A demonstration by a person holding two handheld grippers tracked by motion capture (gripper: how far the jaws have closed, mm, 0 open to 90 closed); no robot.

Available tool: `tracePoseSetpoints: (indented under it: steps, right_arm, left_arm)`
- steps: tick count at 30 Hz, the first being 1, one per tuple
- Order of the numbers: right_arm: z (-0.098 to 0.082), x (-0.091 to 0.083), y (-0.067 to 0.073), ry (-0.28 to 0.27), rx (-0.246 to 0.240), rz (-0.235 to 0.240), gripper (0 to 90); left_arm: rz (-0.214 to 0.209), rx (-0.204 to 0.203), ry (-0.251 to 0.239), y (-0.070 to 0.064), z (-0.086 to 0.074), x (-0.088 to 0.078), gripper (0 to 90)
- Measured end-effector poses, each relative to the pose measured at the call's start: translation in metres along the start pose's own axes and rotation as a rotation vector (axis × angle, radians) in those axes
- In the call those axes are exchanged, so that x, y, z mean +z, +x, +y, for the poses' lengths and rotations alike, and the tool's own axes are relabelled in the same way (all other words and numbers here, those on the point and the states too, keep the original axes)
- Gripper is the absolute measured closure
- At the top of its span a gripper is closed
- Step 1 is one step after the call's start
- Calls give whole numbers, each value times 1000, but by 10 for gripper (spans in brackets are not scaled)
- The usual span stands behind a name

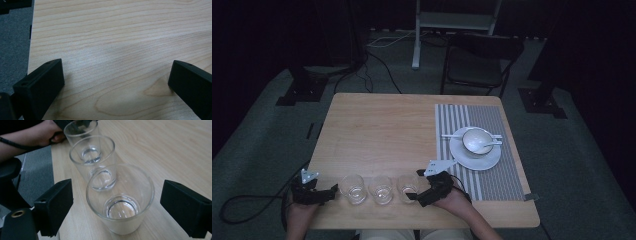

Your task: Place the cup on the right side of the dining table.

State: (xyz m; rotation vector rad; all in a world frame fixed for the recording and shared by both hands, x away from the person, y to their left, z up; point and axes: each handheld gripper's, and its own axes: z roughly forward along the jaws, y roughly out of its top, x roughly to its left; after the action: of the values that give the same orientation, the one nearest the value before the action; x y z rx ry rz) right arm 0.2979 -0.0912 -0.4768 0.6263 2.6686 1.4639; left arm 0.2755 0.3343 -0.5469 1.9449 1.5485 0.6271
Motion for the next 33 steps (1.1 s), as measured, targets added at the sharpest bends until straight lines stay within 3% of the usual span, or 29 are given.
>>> tracePoseSetpoints:
  steps: [21, 33]
  right_arm:
    - [-5, 35, 2, 92, -49, -51, 116]
    - [-3, 41, 4, 109, -60, -86, 172]
  left_arm:
    - [0, 0, 1, 0, 0, 0, 8]
    - [0, 0, 0, 0, 0, 0, 8]
